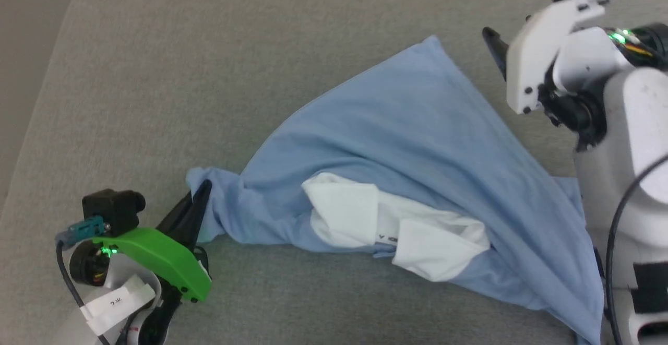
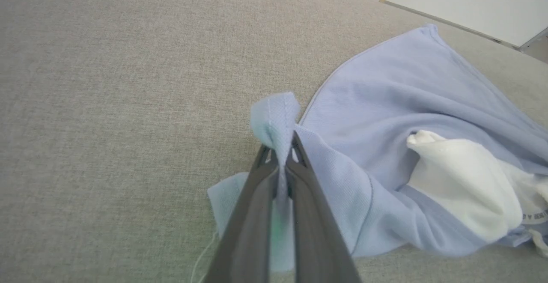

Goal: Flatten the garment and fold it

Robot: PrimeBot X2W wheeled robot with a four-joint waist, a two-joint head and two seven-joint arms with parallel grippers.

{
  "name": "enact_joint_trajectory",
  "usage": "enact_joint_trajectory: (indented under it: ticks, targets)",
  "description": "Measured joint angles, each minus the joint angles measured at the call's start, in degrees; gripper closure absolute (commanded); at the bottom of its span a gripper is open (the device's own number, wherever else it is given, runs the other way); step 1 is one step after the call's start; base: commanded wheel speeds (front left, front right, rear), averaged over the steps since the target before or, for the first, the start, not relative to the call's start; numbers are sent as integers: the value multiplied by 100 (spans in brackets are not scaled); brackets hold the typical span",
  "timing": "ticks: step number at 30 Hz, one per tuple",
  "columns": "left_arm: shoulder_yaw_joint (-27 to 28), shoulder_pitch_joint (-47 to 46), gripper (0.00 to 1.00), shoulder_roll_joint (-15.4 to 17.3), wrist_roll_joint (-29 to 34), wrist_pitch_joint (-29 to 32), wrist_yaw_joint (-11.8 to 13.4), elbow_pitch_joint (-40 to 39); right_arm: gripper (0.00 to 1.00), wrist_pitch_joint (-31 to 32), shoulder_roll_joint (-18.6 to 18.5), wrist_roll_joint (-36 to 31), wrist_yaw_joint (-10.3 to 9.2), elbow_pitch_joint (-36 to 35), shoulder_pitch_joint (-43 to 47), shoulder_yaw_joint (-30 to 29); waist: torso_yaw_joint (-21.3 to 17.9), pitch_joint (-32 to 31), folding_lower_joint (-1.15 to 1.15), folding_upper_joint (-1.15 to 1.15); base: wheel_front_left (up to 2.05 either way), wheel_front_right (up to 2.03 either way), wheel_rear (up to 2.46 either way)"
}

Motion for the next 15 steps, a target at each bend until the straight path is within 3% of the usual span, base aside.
enact_joint_trajectory:
  ticks: [6, 15]
  targets:
    - [-4, -18, 100, 68, 0, 3, -51, -211, 0, 760, -65, -188, 1, 634, -756, 635, 314, 526, 0, 0, 0, 0, 0]
    - [82, -19, 100, 124, -23, -15, -53, -564, 0, 1344, -127, -480, 0, 1316, -1328, 1249, 676, 1192, 0, 0, 0, 0, 0]
